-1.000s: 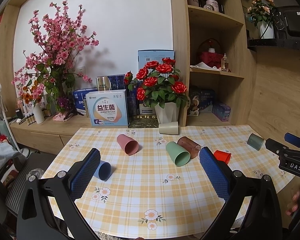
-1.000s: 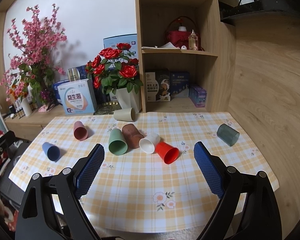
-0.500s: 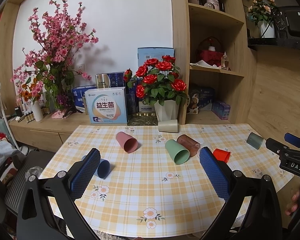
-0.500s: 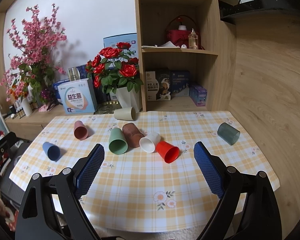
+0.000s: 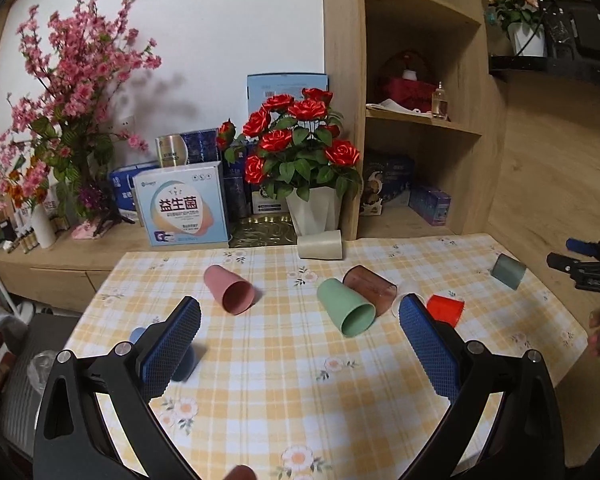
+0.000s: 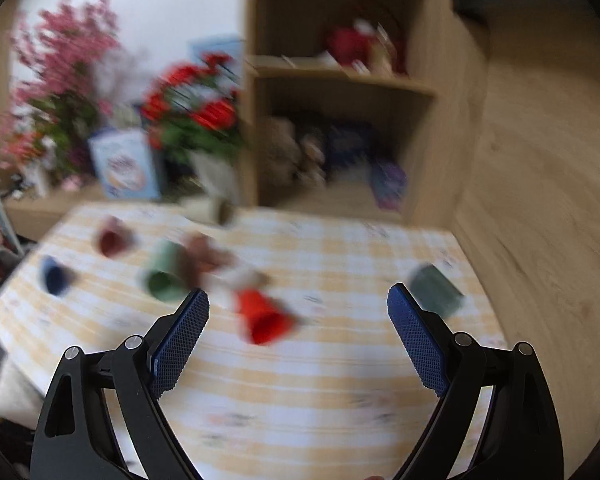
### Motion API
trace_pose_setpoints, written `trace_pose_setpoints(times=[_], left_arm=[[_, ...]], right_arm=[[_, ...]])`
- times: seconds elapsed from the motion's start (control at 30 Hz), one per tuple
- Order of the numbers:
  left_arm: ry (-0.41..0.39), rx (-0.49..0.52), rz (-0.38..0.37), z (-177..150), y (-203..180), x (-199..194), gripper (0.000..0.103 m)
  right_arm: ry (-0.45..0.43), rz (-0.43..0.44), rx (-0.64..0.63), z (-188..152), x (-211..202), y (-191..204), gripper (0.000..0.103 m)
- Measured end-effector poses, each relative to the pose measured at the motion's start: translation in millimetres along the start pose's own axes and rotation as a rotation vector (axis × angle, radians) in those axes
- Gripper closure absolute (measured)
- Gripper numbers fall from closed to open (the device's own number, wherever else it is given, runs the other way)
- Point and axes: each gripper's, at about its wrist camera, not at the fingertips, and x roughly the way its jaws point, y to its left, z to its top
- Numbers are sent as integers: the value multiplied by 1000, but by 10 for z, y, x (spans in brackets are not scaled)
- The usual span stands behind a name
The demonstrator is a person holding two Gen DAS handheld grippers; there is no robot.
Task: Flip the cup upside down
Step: 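Reach the right tool to the dark green cup and close around it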
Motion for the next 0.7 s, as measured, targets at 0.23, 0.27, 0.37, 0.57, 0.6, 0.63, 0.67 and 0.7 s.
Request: trace_pose_setpoints(times=[0.23,0.27,0.37,0.57,0.6,0.63,0.67,0.7], left_arm=[[98,-76,39,-61,258,551,6],[116,-84,50,-81,302,609,6],[157,-100,96,-129,417,759,6],[214,-169,148,-238,591,915,6],[220,-168,161,-246,592,935,6],[234,-164,180,-258,595,975,6],[244,-161,192,-267,598,1005,6],[255,-158,210,-277,597,1043,6]], right_arm=[[276,-196,-99,-63,1254,-1088,15],[304,-205,-110,-64,1379,-1182,15],[375,-234,-137,-55,1762,-1394,15],[478,-221,-127,12,2413,-1658,15],[490,-211,-126,14,2491,-1665,15],[509,-204,-128,8,2612,-1674,15],[521,-201,-128,3,2671,-1677,15],[529,-199,-127,-6,2716,-1662,15]])
